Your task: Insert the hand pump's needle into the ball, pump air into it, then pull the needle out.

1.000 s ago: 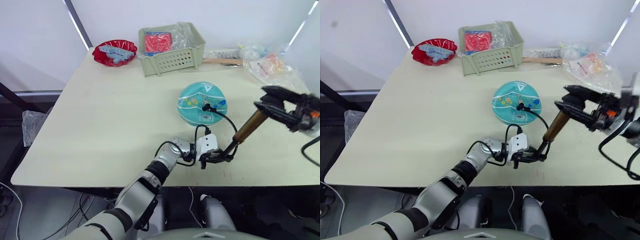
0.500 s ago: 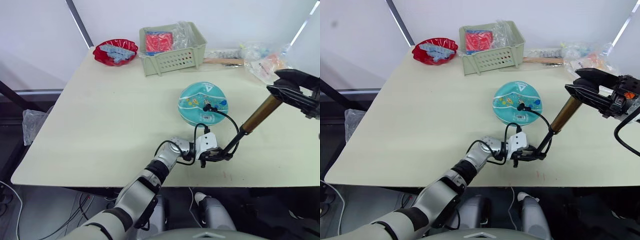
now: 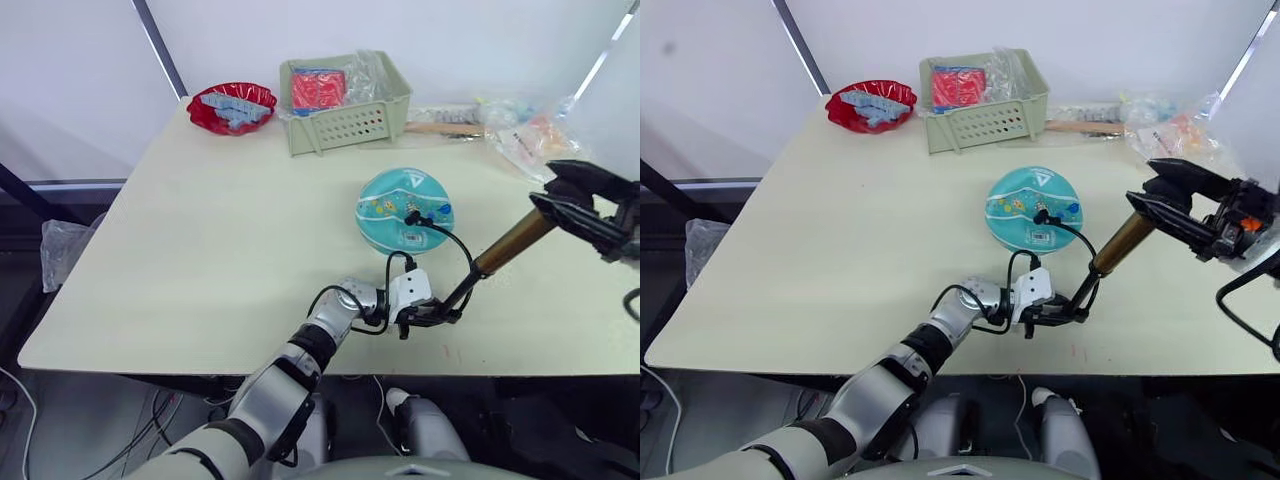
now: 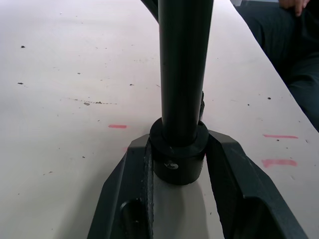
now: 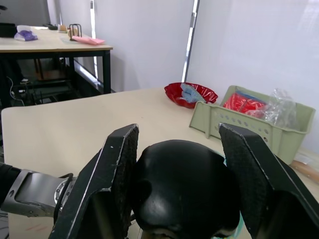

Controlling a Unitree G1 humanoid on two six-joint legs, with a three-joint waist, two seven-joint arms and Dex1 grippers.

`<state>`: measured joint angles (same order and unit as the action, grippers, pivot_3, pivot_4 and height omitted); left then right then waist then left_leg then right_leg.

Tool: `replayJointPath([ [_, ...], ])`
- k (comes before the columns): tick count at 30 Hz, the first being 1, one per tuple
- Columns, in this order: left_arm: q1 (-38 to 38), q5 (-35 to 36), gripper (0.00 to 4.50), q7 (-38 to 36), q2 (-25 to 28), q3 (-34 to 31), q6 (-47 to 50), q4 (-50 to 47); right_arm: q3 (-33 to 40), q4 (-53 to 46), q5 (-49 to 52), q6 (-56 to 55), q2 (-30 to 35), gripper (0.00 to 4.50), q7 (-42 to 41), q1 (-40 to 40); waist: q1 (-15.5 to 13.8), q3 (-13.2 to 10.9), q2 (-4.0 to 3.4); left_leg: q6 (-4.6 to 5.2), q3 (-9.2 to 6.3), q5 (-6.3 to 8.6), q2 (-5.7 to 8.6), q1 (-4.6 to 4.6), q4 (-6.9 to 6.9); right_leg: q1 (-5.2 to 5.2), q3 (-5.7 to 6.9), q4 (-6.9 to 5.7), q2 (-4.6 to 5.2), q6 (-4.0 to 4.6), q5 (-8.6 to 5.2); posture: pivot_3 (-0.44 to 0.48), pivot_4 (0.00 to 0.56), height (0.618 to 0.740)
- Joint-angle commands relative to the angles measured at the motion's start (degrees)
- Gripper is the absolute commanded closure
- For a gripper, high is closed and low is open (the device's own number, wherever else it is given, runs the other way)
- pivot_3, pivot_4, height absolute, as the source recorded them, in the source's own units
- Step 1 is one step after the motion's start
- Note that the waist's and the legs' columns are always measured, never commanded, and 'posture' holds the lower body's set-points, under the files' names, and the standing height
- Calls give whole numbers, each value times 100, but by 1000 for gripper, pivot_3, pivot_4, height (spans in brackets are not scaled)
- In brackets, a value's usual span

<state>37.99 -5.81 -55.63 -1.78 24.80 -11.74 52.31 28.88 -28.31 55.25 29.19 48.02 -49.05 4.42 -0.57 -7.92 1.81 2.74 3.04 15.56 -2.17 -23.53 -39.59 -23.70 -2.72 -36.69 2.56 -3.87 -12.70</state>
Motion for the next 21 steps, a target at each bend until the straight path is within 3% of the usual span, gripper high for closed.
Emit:
replayJointPath([
  [1,-200,-264,3475,-54,67,167,-8,206,-688,130,-694,-210,-322,2415,-102,-572,-3,39,41,0,-10,0,0,1,2,4,10,0,0,9,-5,0,150,738],
  [14,-214,-316,3475,-37,70,86,-218,281,-2230,1379,-2436,-1698,-1257,2416,-380,-1305,-6,88,39,-2,-29,1,-9,73,35,61,42,-3,0,57,-37,0,150,738],
  [21,-281,-341,3475,-42,102,92,-274,286,-2160,1405,-2470,-2070,-1323,2417,-458,-1250,-5,109,35,-2,-31,1,-10,74,36,61,47,-3,0,60,-39,0,150,738],
])
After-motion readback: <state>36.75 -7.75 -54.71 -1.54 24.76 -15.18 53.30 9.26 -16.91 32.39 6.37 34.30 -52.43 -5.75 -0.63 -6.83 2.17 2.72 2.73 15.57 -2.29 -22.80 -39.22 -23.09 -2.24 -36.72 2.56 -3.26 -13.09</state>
